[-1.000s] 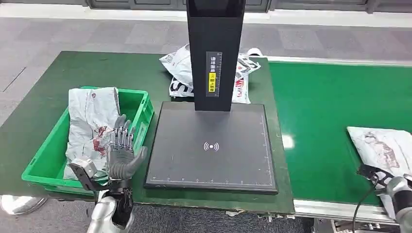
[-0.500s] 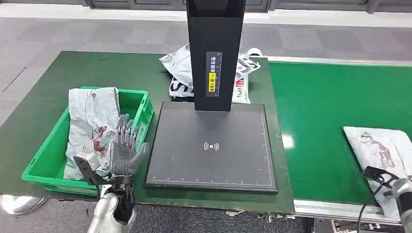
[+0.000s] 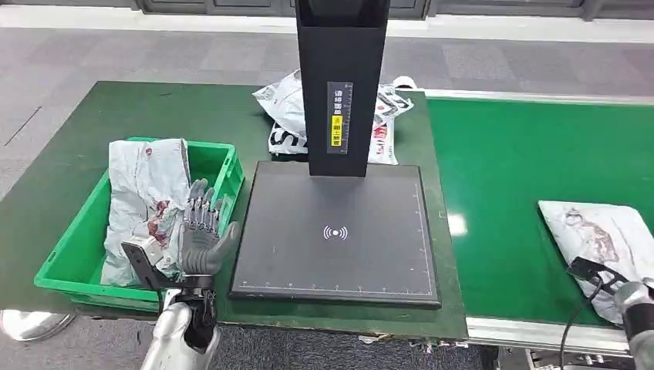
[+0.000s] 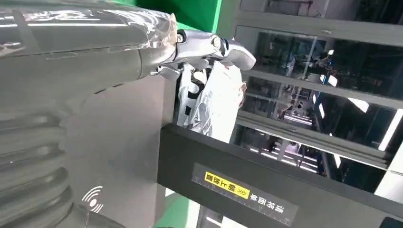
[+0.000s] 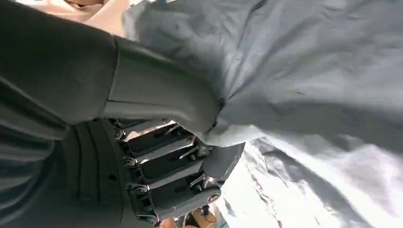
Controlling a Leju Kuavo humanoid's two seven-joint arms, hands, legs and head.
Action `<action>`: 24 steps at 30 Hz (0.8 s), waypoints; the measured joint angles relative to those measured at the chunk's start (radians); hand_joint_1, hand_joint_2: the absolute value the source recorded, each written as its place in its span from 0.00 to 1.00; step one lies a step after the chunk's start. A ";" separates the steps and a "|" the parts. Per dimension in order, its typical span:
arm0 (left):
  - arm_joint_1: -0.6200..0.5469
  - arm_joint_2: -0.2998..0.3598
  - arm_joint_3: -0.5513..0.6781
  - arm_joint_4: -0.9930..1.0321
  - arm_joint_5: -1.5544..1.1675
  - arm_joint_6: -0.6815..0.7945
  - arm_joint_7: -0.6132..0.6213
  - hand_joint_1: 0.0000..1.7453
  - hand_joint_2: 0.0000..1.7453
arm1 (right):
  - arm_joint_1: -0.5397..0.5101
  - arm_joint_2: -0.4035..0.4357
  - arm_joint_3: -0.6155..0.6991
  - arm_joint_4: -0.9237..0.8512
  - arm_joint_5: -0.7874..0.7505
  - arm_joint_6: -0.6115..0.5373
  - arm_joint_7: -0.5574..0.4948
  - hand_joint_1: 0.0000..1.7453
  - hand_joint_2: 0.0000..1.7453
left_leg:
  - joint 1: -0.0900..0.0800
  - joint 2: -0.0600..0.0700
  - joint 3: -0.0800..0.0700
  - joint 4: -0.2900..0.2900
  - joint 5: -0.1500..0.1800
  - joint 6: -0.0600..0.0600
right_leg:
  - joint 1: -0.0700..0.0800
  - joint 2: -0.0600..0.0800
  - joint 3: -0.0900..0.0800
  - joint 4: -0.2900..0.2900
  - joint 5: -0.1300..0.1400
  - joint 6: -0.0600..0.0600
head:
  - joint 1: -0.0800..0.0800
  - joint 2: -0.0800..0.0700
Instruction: Moved the parcel from conveyor to table for the left to box.
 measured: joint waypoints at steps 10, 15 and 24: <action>0.009 -0.001 0.006 -0.032 -0.003 0.030 0.005 0.00 1.00 | -0.033 0.042 -0.184 -0.010 -0.379 -0.041 -0.320 1.00 1.00 | 0.000 0.000 0.000 0.000 0.001 0.000 | 0.000 -0.001 0.000 0.001 0.000 0.000 | 0.000 0.000; 0.016 -0.001 0.009 -0.043 -0.003 0.034 0.007 0.00 1.00 | -0.044 0.055 -0.248 -0.015 -0.417 -0.026 -0.354 1.00 1.00 | 0.000 -0.004 -0.003 0.000 0.002 0.001 | 0.000 -0.005 0.000 0.001 0.000 0.000 | 0.000 0.000; 0.050 -0.005 0.012 -0.078 -0.013 0.065 -0.006 0.00 1.00 | -0.095 0.086 -0.345 -0.065 -0.620 0.046 -0.517 1.00 1.00 | 0.000 -0.006 -0.003 0.000 0.002 0.001 | 0.000 -0.006 0.000 0.001 0.000 0.000 | 0.000 0.000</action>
